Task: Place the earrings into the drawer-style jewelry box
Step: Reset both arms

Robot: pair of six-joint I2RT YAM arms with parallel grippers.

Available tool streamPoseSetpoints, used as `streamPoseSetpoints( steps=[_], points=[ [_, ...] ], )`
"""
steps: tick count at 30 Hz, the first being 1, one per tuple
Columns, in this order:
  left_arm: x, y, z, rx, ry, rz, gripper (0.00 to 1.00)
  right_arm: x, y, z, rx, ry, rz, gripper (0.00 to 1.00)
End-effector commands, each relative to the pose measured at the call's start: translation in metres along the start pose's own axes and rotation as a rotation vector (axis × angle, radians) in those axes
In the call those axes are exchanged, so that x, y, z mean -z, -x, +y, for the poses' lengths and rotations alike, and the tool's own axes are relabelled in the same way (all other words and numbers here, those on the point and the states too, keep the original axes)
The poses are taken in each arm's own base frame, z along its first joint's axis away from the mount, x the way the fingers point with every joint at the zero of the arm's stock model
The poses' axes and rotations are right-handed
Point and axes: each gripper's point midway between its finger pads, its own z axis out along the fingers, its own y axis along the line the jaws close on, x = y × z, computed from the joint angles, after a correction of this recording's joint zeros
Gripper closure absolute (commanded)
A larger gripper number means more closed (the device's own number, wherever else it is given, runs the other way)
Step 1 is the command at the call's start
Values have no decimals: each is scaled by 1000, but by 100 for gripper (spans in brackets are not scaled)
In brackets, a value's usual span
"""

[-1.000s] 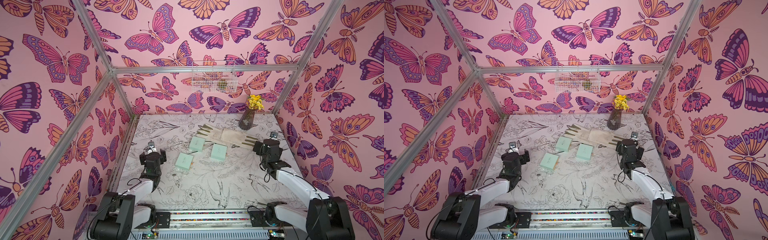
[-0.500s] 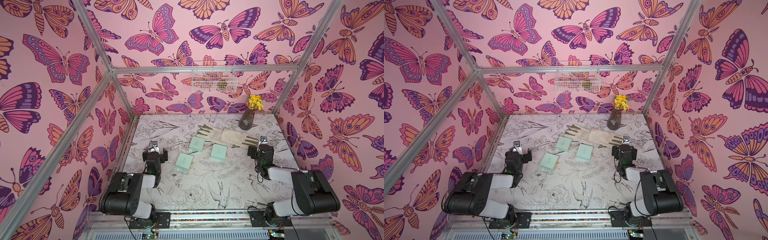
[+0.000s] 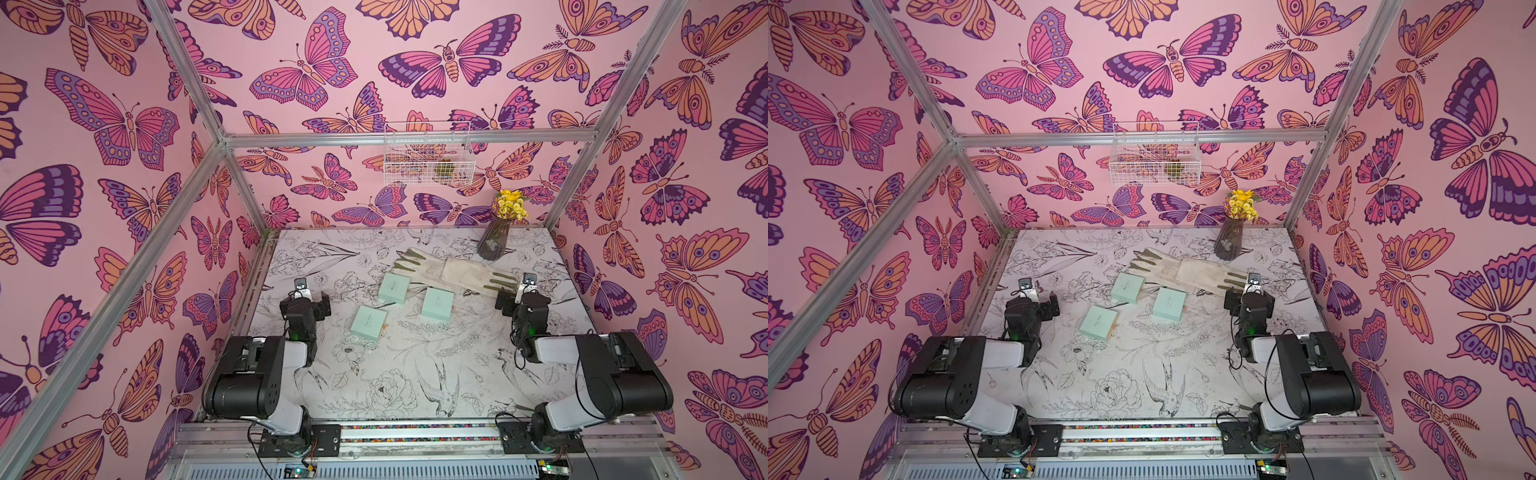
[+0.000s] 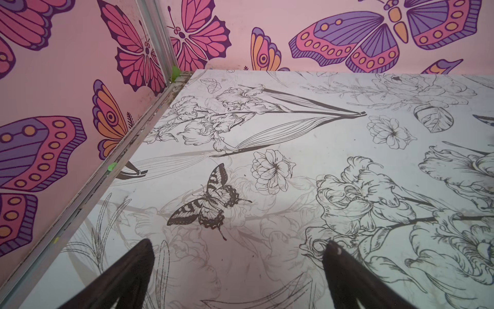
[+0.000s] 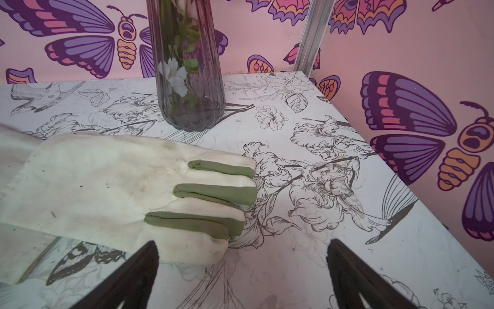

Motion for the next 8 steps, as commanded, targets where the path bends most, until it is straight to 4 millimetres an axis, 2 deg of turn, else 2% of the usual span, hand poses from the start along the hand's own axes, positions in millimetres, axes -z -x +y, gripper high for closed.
streamPoseSetpoints(
  steps=[1, 8],
  points=[
    [0, 3, -1, 12, -11, -14, 1, 0, 5, 0, -11, 8, -3, 1],
    [-1, 3, -1, 12, -10, -21, 1, 0, 4, 0, -11, 8, -2, 1]
  ],
)
